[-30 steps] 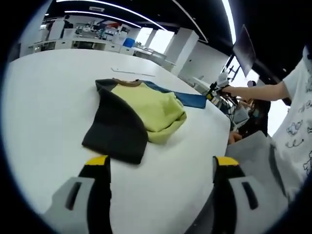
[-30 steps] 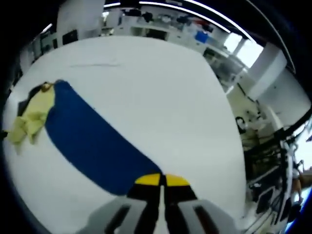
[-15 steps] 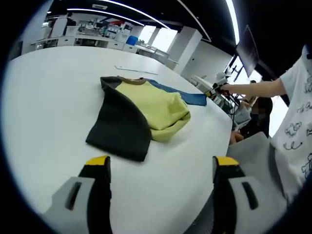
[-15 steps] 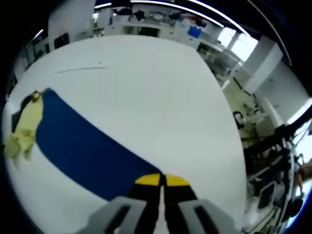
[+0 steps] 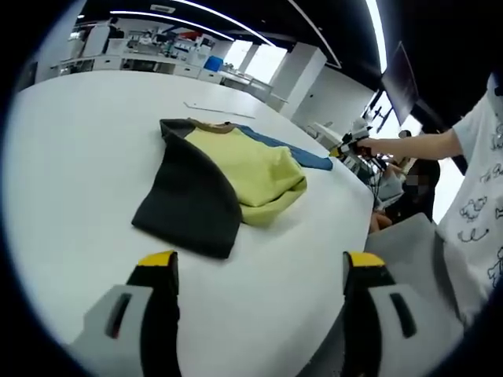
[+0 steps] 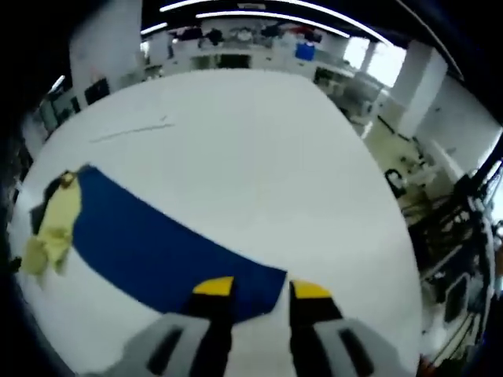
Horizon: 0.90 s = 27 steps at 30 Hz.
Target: Fold the garment on the visible template until the final outline fits inside the template.
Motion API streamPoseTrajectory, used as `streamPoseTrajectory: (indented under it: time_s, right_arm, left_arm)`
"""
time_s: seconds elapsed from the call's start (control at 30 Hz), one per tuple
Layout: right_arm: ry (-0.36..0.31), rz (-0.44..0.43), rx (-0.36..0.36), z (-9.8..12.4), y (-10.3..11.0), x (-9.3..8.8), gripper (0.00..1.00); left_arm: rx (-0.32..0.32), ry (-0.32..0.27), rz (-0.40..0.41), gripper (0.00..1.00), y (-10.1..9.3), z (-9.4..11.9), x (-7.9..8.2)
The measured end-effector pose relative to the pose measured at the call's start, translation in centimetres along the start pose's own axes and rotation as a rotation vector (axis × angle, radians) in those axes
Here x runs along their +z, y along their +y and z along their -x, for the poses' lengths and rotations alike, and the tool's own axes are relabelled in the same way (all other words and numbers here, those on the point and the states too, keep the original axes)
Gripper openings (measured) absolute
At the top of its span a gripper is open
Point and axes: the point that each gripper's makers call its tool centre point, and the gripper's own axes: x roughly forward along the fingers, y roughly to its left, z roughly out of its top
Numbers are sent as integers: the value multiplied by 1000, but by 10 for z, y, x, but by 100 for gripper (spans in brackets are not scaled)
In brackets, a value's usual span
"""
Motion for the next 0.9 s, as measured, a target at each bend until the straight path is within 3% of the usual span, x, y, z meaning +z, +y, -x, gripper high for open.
streamPoseTrajectory:
  time_s: [0.13, 0.27, 0.37, 0.5, 0.73, 0.9]
  right_arm:
    - [-2, -46, 59, -1, 8, -17, 48]
    - [-24, -93, 78, -3, 8, -24, 52]
    - [-74, -168, 123, -4, 14, -21, 52]
    - [-111, -196, 159, -7, 19, -17, 51]
    - [-128, -186, 159, -10, 27, -14, 46]
    - [-166, -214, 152, -3, 22, -1, 35]
  left_arm:
    - [-3, -1, 2, 83, 0, -1, -1]
    - [-5, 6, 4, 83, 2, -1, -3]
    - [-3, 7, 7, 83, 4, -1, -5]
    - [-1, 6, 12, 83, 4, 0, -7]
    - [6, -9, 19, 83, 4, 2, -5]
    - [8, -15, 22, 83, 4, 2, -5]
